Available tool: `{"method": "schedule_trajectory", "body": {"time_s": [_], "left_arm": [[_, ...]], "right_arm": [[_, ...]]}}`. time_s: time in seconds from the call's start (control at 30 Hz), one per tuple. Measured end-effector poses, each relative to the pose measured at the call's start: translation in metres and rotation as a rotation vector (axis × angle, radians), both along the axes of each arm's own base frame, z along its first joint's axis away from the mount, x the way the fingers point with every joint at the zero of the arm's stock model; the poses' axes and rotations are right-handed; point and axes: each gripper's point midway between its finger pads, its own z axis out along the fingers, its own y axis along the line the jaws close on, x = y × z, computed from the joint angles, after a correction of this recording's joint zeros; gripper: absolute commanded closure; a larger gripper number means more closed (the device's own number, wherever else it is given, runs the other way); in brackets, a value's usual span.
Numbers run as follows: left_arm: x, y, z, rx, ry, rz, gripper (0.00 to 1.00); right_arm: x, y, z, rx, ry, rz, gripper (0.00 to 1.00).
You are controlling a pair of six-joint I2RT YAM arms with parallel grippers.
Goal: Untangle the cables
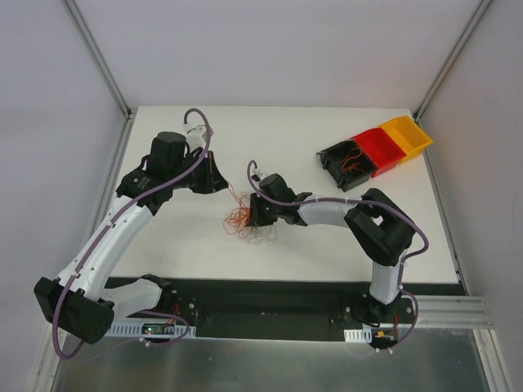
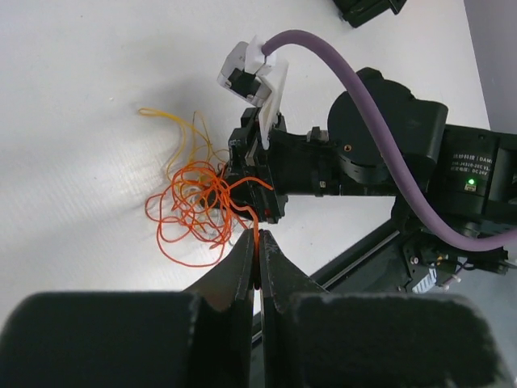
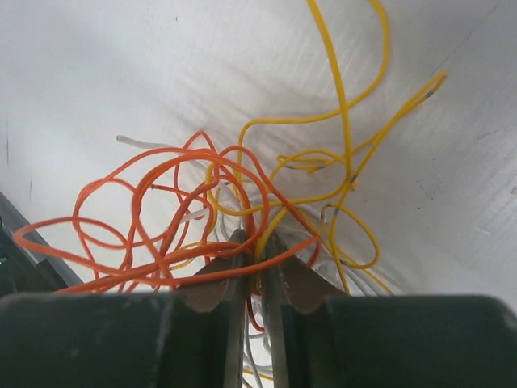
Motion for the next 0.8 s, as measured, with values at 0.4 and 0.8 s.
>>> {"method": "schedule_trajectory", "body": {"time_s": [0.4,0.8], "left_arm": [[-0.001,-0.007,0.048,-0.061,-0.072,-0.036,1.00],[-0.005,-0.016,0.078,-0.126,-0.089,-0.069,1.00]], "right_arm": [[-0.014,-0.060,0.082,-0.002,-0.199,0.129,0.25],[0.000,-0.041,0.170,0.189,-0.349,0.080,0.34]]}}
